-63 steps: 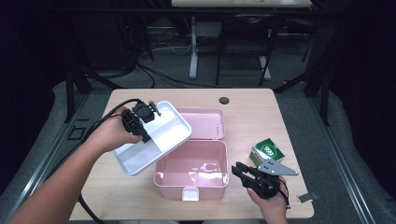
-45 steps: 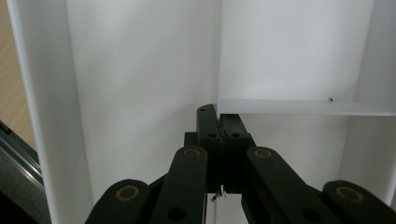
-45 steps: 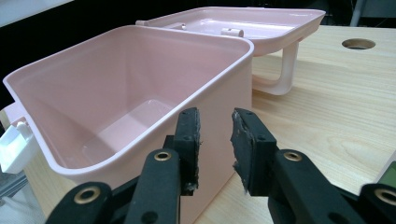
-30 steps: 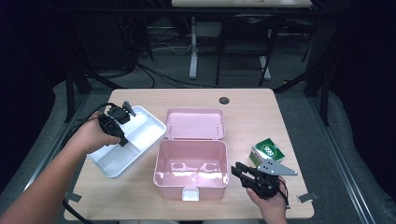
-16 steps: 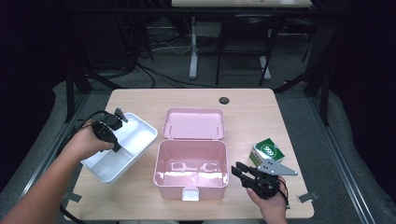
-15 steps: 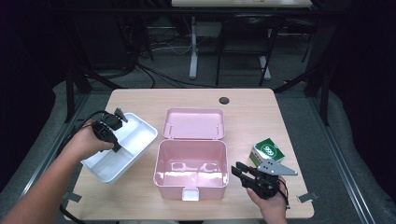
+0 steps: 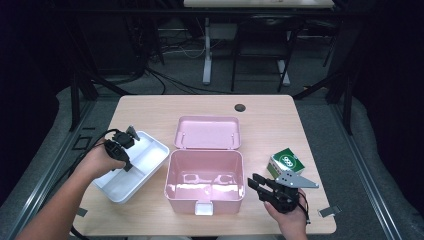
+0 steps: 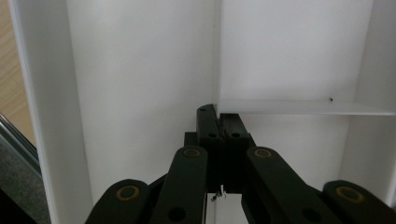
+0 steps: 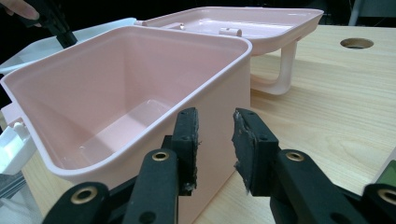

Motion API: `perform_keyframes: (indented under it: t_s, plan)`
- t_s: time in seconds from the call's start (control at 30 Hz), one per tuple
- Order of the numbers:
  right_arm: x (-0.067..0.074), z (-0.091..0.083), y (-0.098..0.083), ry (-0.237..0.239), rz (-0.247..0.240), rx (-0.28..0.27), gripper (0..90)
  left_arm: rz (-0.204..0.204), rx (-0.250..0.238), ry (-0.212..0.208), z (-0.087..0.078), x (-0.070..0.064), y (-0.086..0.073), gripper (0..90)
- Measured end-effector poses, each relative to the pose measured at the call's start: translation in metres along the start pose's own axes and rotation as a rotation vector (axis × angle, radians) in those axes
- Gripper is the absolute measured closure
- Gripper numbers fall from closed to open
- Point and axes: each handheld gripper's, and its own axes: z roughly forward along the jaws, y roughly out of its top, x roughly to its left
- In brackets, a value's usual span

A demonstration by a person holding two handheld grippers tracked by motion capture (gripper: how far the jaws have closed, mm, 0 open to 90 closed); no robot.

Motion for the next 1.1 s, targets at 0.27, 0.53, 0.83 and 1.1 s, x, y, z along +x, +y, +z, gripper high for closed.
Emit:
perform_keyframes:
  t_s: [0.27,0.53,0.83,1.1]
  plan:
    - [0.0,0.0,0.0,-0.004,0.0,0.001,70.2,-0.003,0.016,-0.008,0.016,0.001,-0.001,89.3]
    - [0.0,0.0,0.0,-0.003,0.001,0.0,70.0,-0.021,0.019,-0.015,0.029,0.005,-0.002,89.3]
    - [0.0,0.0,0.0,-0.006,0.0,0.0,69.7,-0.035,0.03,-0.014,0.04,0.008,-0.004,89.3]
    - [0.0,0.001,0.0,-0.003,-0.001,-0.001,69.4,-0.054,0.036,-0.011,0.05,0.008,-0.003,89.3]
